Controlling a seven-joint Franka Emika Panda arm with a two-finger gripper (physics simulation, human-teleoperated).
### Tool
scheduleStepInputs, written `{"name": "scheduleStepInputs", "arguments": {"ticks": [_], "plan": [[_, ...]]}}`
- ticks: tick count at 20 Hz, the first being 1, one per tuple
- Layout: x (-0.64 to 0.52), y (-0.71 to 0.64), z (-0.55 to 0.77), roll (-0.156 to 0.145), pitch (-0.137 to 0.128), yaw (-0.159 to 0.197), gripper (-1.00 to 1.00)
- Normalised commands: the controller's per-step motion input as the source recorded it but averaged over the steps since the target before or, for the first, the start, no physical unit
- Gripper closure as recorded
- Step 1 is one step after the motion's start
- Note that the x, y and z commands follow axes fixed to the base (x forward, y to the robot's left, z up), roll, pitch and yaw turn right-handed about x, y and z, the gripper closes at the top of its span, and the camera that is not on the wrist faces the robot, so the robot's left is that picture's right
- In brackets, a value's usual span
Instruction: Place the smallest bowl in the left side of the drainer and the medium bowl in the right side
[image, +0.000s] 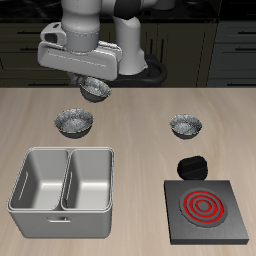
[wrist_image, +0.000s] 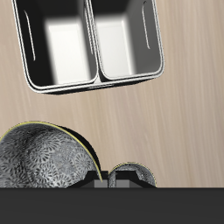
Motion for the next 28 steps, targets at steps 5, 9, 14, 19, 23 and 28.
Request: {"name": "scheduleStepInputs", "arguments": {"ticks": [5, 9, 14, 19, 23, 28], "plan": [[0.25, 0.13, 0.03, -0.009, 0.003, 0.024, 1.00], [0.37, 0.11, 0.06, -0.002, 0.007, 0.038, 1.00], [0.26, 0.17, 0.00, 0.041, 0.008, 0.052, 1.00], [0.26, 0.09, 0.09, -0.007, -0.005, 0.031, 1.00], [0.32, 0.01, 0.09, -0.025, -0.008, 0.029, 1.00], [0.26, 0.05, 0.08, -0.028, -0.015, 0.017, 1.00]]}}
